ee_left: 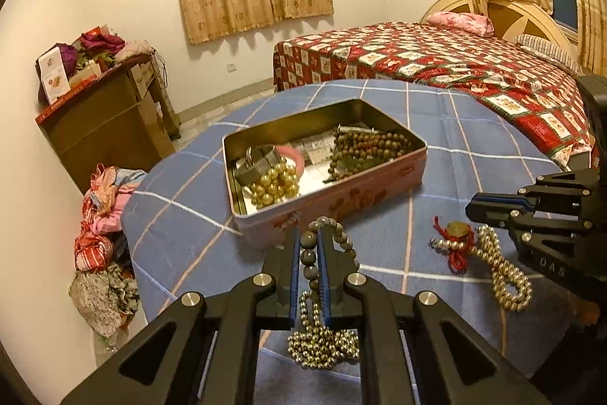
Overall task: Organize jewelry
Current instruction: 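Lift both pieces and carry them over the pink tin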
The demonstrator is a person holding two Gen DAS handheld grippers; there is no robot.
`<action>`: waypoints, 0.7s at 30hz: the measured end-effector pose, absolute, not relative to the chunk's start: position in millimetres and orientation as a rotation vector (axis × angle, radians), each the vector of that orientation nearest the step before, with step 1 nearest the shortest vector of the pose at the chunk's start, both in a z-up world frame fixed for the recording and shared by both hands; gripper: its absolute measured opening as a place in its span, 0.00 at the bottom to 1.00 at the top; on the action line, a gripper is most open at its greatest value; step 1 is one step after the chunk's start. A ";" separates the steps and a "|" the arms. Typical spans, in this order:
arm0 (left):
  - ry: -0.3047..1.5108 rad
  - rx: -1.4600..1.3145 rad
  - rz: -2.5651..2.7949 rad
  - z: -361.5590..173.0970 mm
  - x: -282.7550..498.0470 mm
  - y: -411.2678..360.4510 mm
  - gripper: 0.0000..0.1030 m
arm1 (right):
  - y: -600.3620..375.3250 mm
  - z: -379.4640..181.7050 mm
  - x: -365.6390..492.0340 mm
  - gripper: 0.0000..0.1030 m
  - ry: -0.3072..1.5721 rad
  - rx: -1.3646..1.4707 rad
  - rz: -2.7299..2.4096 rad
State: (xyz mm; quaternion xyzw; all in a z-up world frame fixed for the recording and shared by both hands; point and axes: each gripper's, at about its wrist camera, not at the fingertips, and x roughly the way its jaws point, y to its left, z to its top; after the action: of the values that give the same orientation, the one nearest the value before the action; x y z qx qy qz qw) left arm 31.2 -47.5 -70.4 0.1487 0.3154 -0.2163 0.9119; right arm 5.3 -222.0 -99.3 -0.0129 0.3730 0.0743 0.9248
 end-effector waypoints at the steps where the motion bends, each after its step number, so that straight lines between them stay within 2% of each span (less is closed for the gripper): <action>1: 0.658 0.303 -0.448 -72.9 32.1 -46.9 0.08 | -223.9 -101.9 5.6 0.09 0.777 -0.020 0.149; 2: 0.662 0.301 -0.450 -74.6 32.5 -47.2 0.08 | -225.9 -105.8 7.1 0.12 0.801 -0.011 0.146; 4: 0.669 0.299 -0.455 -76.9 32.6 -47.7 0.08 | -227.4 -110.3 6.3 0.32 0.823 -0.007 0.145; 5: 0.669 0.299 -0.456 -77.2 32.0 -48.8 0.08 | -227.7 -112.9 5.5 0.50 0.828 -0.002 0.147; 6: 0.669 0.299 -0.459 -77.4 31.7 -49.4 0.08 | -227.5 -114.3 4.6 0.54 0.828 0.002 0.148; 7: 0.669 0.298 -0.461 -77.7 31.0 -49.6 0.08 | -226.7 -117.2 4.8 0.54 0.837 0.001 0.147; 10: 0.671 0.299 -0.461 -78.6 30.2 -50.4 0.08 | -221.7 -123.1 6.8 0.46 0.859 -0.021 0.150; 12: 0.672 0.298 -0.459 -78.4 30.4 -49.9 0.08 | -219.2 -125.0 6.3 0.35 0.855 -0.038 0.141; 21: 0.671 0.297 -0.462 -75.8 29.8 -49.0 0.08 | -237.2 -105.2 6.0 0.35 0.813 0.073 0.146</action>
State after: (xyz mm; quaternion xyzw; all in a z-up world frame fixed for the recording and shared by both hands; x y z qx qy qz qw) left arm 29.8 -49.0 -75.8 0.1438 0.3253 -0.2236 0.9075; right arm 6.0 -237.2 -105.2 0.0352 0.3949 0.0709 0.9153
